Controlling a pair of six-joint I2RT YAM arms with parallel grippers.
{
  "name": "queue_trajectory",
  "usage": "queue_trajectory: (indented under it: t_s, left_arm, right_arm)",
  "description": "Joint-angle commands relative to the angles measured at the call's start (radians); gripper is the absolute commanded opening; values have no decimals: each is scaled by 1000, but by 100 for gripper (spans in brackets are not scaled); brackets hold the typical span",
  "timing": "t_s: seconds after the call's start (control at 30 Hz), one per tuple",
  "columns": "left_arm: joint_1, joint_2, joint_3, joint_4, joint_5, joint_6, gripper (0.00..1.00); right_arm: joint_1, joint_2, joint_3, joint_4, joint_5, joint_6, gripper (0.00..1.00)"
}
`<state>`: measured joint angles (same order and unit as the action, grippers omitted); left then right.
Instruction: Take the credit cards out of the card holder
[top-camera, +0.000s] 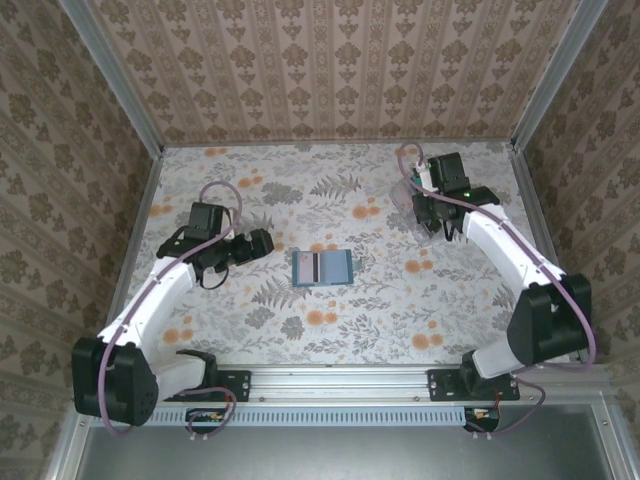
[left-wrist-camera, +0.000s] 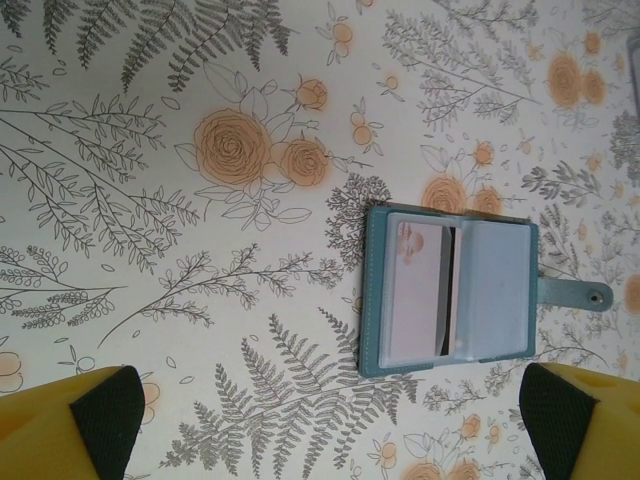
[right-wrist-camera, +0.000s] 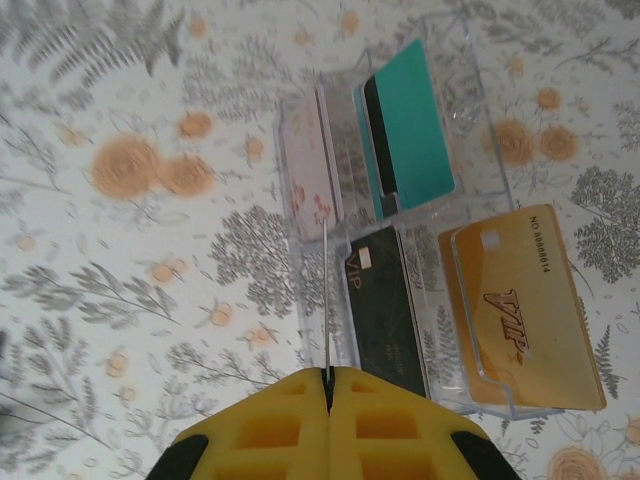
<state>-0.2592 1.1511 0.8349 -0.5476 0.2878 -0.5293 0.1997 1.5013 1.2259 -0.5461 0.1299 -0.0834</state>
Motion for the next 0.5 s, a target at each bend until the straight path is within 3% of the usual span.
queue_trajectory:
  t_s: [0.0,0.23,0.47]
  left_arm:
    - [9,-35,-14,-21,1,22,100]
    - [11,-14,-19,-5,11,18,100]
    - [11,7,-20,11,23,18,100]
  right_arm:
    - [-8,59,50,-41,96,-78,0]
    - [-22,78,-26,113,43,-210,0]
    - [-60,149,10,86,14,-205,0]
